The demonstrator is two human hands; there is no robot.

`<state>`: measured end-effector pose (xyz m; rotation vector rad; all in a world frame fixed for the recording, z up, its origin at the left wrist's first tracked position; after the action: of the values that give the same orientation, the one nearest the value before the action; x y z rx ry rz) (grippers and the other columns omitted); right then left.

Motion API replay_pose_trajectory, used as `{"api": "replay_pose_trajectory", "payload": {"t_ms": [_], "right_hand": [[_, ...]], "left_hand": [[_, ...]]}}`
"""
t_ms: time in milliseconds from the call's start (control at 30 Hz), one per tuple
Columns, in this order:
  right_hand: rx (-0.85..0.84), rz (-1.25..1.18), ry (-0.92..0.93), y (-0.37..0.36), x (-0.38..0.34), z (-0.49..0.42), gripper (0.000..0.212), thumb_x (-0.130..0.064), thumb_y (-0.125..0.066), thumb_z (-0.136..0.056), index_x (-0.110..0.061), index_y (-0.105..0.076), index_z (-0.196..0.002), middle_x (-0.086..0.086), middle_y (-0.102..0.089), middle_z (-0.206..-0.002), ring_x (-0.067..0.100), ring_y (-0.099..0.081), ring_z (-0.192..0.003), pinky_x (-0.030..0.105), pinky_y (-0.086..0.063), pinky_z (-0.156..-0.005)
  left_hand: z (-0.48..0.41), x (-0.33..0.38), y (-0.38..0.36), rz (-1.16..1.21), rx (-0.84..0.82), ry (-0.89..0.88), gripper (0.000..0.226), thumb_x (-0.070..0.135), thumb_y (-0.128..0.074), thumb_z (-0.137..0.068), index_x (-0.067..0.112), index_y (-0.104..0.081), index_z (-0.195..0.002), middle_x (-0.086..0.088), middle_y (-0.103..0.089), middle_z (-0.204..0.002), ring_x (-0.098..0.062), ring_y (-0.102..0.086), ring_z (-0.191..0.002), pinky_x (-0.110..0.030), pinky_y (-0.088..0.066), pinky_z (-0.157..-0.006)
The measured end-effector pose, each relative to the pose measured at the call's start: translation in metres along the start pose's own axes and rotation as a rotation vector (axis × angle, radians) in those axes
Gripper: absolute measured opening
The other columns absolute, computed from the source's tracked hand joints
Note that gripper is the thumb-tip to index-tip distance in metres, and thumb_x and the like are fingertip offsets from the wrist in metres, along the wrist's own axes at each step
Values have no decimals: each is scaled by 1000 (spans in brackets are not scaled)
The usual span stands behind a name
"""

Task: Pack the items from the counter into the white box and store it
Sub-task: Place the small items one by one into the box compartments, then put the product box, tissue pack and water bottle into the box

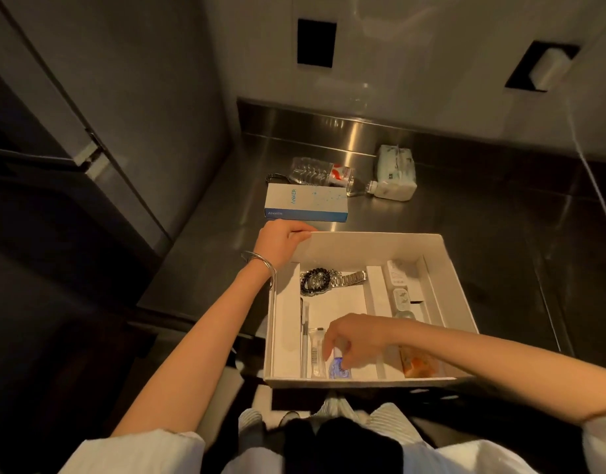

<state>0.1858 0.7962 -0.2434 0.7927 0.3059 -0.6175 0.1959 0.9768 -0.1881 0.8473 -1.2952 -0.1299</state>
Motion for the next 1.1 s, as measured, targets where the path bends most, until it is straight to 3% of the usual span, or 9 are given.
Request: {"api": "replay_pose_trajectory", "payload": {"t_ms": [167, 267, 500, 600, 733, 833, 967, 1100], "right_hand": [[81, -99, 68, 35, 0, 12, 28, -6, -61, -85, -11, -64, -112, 0, -63, -116, 15, -60, -103, 10, -43, -76], [214, -128, 116, 75, 1, 22, 26, -5, -62, -84, -12, -63, -109, 4, -68, -112, 8, -65, -92, 17, -51, -84], [607, -174, 171, 196, 3, 28, 20, -3, -62, -84, -7, -65, -104, 1, -66, -98, -2, -60, -81, 1, -47, -73], [699, -172, 137, 239, 11, 5, 17, -4, -62, -85, -7, -65, -101, 7, -67, -103, 5, -60, -81, 8, -48, -68], [701, -108, 64, 272, 31, -37, 19, -3, -60, -85, -3, -65, -103, 11, -65, -107, 13, -58, -87, 11, -46, -72], [666, -50, 11, 284, 45, -69, 20, -2, -60, -85, -2, -65, -104, 15, -64, -111, 24, -60, -100, 29, -49, -87], [678, 0, -22, 299, 55, -107, 18, -2, -56, -87, -2, -66, -103, 14, -65, -109, 28, -60, -103, 33, -48, -88], [670, 86, -19, 311, 57, -148, 16, -3, -54, -88, -6, -66, -98, 15, -67, -107, 29, -61, -97, 40, -51, -86]], "left_hand": [[1, 1, 0, 9, -3, 9, 21, 20, -55, -89, 16, -69, -104, -6, -69, -106, -19, -58, -99, -32, -47, -90], [1, 0, 2, -3, -9, 4, 21, 18, -55, -89, 15, -69, -104, -5, -69, -106, -19, -58, -100, -27, -43, -88], [3, -7, 15, -51, 35, 25, 22, 16, -53, -90, 12, -69, -105, -8, -70, -103, -15, -59, -94, -18, -40, -77], [2, -11, 20, -60, 55, 53, 22, 17, -53, -90, 14, -68, -105, -6, -70, -104, -11, -56, -91, -14, -42, -74], [0, -20, 27, -76, 92, 88, 21, 18, -52, -90, 20, -69, -103, -3, -70, -103, -11, -57, -92, -26, -47, -84], [-1, -26, 34, -80, 118, 122, 21, 18, -52, -91, 19, -69, -103, -3, -70, -103, -13, -57, -93, -25, -47, -82], [-2, -38, 50, -92, 175, 169, 21, 18, -51, -91, 19, -69, -103, -2, -70, -102, -10, -57, -92, -15, -43, -76], [-1, -41, 57, -93, 237, 190, 22, 15, -50, -91, 18, -70, -101, -2, -70, -102, -9, -56, -92, -24, -46, -84]]}}
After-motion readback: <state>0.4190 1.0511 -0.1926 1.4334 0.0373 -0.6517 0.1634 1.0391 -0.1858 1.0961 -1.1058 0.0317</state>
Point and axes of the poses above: each hand's wrist, its own z-axis away from the middle knuckle, its own y-axis out of the back of the hand, x = y × z, the point moved 5 cm from there along -z, towards the middle knuckle
